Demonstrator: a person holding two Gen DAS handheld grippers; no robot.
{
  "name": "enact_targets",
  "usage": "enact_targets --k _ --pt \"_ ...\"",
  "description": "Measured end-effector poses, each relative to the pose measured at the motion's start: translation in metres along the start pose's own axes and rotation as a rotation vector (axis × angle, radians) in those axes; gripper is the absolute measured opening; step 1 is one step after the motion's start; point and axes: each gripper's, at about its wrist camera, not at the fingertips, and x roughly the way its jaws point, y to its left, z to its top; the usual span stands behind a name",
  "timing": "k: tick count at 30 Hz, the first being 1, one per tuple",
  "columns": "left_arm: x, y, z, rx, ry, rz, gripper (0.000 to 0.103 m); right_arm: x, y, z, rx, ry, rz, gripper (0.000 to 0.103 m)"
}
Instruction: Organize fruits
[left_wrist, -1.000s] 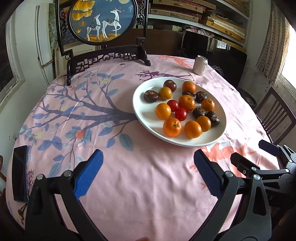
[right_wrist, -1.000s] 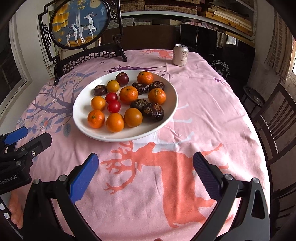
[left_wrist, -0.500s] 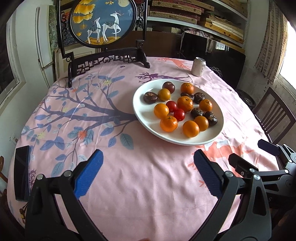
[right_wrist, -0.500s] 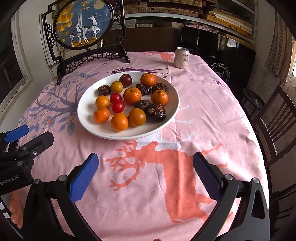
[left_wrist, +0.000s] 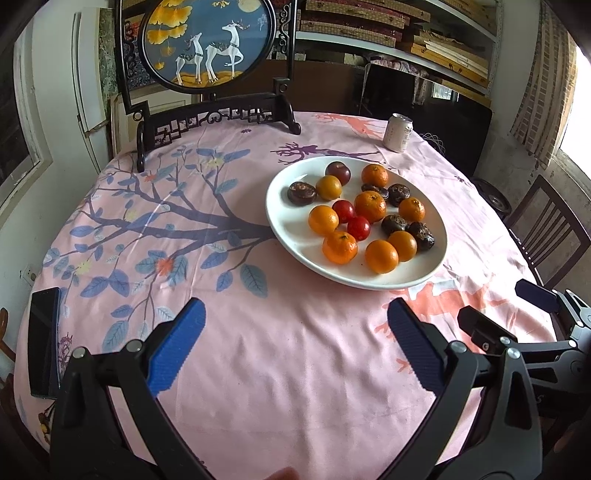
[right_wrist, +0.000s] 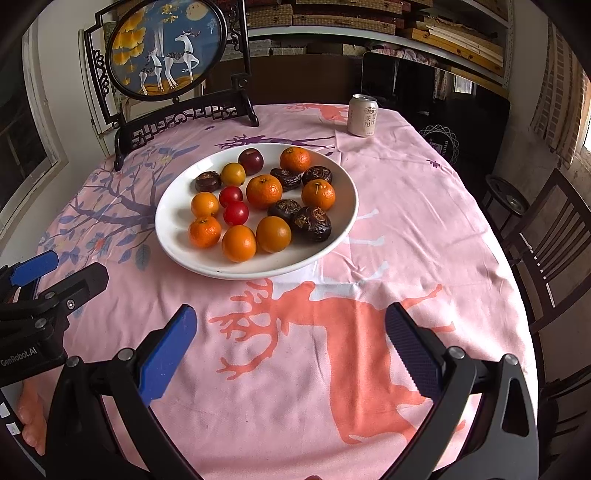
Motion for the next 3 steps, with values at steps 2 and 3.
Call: enact_targets --k 2,3 --pt "0.0005 0.0011 0.0001 -0.007 0.001 -0.002 0.101 0.0001 0.0000 -0.0002 0.000 0.001 -0.001 0.102" --pt "0.0007 0.0012 0.0000 -0.008 0.000 0.001 0.101 -0.0002 0.0003 0.0000 0.001 0.001 -0.001 0.102"
